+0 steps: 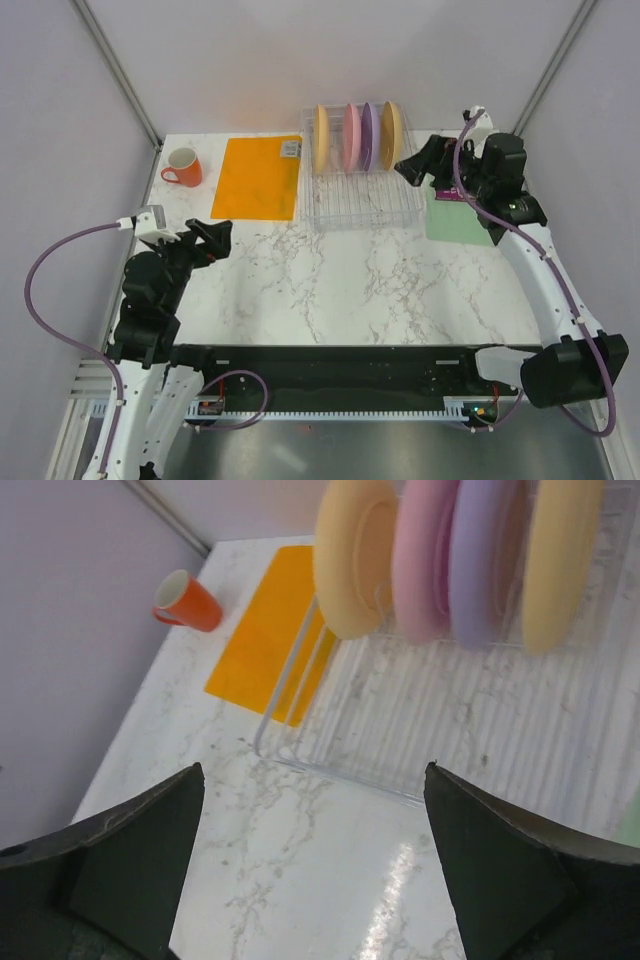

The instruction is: Unload the plates from the dish rack

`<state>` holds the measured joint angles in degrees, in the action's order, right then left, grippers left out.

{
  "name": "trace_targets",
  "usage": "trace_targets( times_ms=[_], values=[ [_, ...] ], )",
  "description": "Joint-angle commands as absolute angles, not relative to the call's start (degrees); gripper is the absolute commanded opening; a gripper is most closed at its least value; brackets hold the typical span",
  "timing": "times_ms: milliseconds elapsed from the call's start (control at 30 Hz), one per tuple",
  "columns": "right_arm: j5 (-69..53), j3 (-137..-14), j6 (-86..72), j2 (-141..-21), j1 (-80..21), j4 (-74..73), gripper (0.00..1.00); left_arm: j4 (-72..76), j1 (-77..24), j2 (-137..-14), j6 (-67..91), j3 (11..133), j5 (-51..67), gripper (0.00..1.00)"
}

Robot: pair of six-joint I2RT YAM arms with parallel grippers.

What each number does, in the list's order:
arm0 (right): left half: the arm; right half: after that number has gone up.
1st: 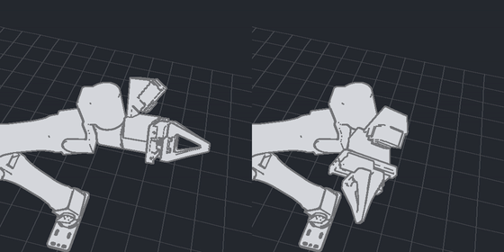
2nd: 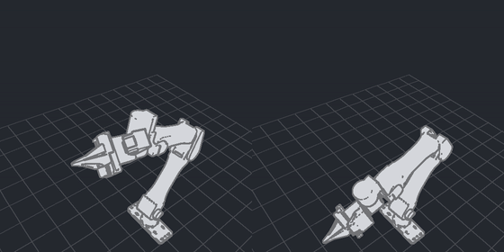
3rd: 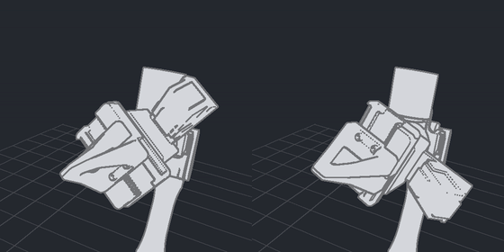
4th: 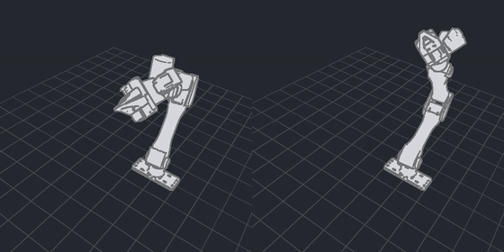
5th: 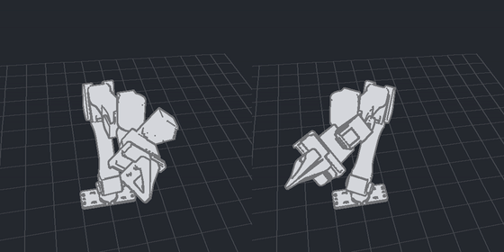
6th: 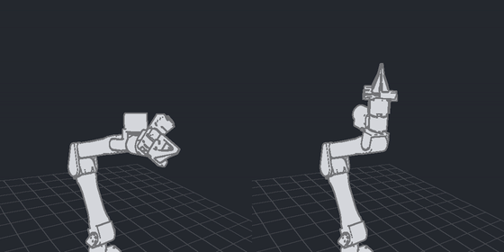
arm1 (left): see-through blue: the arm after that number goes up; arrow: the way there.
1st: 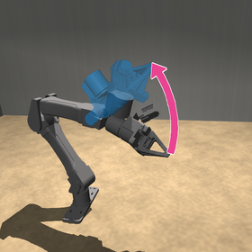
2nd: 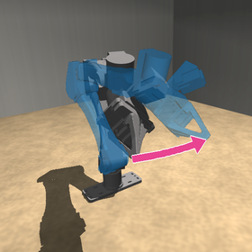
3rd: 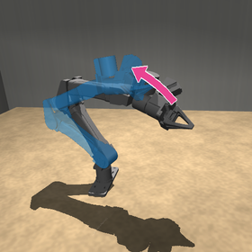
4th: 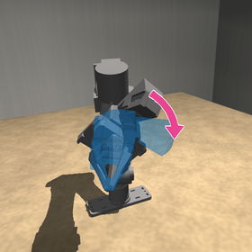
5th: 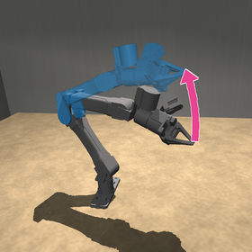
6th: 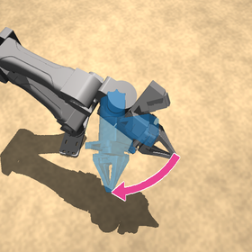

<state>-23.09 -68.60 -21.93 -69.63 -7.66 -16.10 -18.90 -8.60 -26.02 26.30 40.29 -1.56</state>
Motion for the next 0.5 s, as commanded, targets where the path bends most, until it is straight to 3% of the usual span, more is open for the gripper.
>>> trace_targets(
  times_ms=[0,100,167,200,233,400,467],
  values=[
    [-40.2,-71.9,-37.0,-76.1,-7.8,7.0,0.98,-23.1,-8.5,-24.8,29.9,43.3,-3.2,1.00],
    [-45.9,-75.1,-47.6,-87.3,-8.2,18.4,0.98,-24.7,-8.5,-24.4,33.7,43.5,-4.7,1.00],
    [-40.5,-89.8,-37.1,-96.4,-11.2,2.0,0.98,-25.1,-8.5,-24.9,32.4,43.6,-3.2,1.00],
    [-26.5,-96.3,-30.9,-99.2,-15.7,-15.6,0.98,-25.7,-8.5,-25.0,31.3,44.0,-3.2,1.00],
    [-20.4,-108.2,-21.7,-104.3,-18.1,-21.2,0.98,-26.4,-8.5,-25.2,31.0,44.0,-3.7,1.00],
    [2.0,-135.3,-13.4,-120.2,-27.1,-37.2,0.98,-27.2,-8.5,-26.0,29.2,42.9,-6.1,1.00],
    [5.4,-137.6,-11.3,-124.6,-28.9,-37.1,0.98,-26.9,-8.5,-26.4,29.1,42.5,-6.9,1.00]
  ],
)
